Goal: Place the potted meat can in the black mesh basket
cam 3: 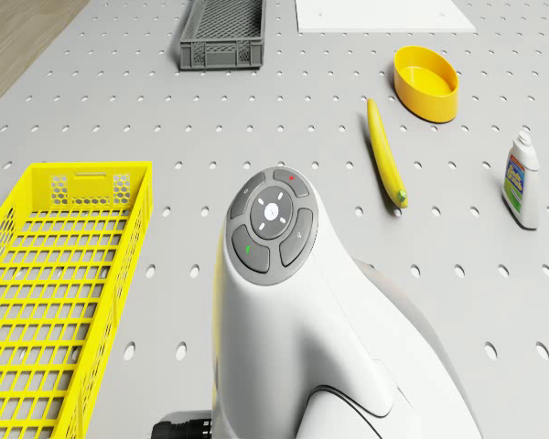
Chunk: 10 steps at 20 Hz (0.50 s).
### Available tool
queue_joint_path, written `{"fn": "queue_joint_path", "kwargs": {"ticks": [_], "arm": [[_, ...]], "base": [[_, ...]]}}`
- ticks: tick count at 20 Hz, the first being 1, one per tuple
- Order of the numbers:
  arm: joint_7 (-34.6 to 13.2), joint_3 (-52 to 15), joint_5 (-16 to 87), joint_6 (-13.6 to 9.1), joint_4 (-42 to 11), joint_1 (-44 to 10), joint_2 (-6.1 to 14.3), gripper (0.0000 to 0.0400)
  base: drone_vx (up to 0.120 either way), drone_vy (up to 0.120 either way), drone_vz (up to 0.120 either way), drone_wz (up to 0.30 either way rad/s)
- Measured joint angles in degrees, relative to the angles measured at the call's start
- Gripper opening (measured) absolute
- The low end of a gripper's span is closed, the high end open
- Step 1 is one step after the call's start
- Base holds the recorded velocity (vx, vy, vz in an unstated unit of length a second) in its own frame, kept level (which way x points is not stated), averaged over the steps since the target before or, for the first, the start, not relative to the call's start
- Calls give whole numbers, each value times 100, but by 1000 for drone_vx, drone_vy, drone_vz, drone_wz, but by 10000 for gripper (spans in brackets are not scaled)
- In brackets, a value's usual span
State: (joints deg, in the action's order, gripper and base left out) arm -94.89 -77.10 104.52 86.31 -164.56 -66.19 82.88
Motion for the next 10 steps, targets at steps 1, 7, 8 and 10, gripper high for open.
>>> {"fn": "queue_joint_path", "kwargs": {"ticks": [1, 7, 8, 10], "arm": [[-5, -1, -3, 7, 0, -2, 7, 290], [-27, -9, -21, 47, 2, -12, 50, 290], [-30, -10, -24, 53, 3, -14, 57, 290], [-35, -12, -30, 66, 3, -17, 71, 290]], "base": [[120, 120, 0, 0], [120, 120, 0, 0], [120, 120, 0, 0], [120, 120, 0, 0]]}}
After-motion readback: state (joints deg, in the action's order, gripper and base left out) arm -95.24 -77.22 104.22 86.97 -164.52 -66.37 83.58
